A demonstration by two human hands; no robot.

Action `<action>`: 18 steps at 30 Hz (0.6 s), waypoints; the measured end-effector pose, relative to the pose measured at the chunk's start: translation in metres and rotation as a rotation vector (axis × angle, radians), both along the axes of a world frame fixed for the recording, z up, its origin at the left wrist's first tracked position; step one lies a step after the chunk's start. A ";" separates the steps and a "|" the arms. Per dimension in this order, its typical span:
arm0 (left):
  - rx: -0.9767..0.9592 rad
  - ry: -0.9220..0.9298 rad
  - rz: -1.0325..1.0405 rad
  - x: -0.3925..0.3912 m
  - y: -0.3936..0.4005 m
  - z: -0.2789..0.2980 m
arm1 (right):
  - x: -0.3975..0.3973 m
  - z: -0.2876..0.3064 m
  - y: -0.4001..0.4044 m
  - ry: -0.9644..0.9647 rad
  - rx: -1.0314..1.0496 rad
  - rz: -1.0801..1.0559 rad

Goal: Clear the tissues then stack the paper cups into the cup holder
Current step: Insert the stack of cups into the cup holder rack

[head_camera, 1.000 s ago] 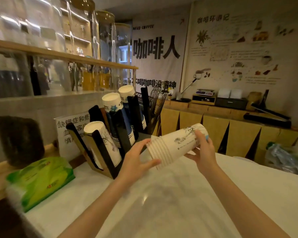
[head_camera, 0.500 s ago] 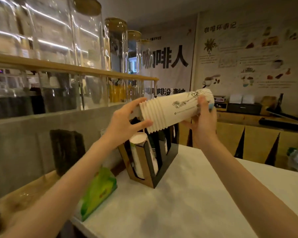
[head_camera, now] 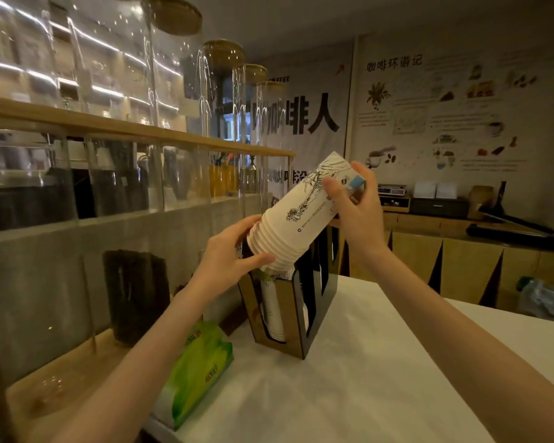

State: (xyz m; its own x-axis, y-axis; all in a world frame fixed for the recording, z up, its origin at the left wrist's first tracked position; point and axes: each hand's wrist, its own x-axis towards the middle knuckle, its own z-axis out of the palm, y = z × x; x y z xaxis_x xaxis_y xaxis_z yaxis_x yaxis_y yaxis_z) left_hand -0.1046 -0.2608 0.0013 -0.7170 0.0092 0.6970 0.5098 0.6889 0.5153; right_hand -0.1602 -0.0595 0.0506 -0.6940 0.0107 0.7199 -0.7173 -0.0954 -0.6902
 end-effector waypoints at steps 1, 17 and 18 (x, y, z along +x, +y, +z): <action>0.007 0.008 -0.005 0.000 0.000 0.000 | 0.002 0.002 -0.001 0.023 0.019 -0.013; -0.093 -0.240 -0.001 -0.016 -0.013 -0.032 | 0.000 -0.028 -0.041 0.108 0.505 0.025; -0.072 -0.242 0.000 -0.016 -0.013 -0.033 | -0.002 -0.035 -0.045 0.092 0.554 0.049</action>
State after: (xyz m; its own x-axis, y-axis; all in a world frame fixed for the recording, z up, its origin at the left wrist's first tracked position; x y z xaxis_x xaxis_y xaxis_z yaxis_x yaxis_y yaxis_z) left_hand -0.1205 -0.2734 -0.0315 -0.8629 0.0526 0.5027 0.3777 0.7280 0.5722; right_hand -0.1619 -0.1040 0.0153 -0.6183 -0.4168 0.6663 -0.7808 0.2285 -0.5815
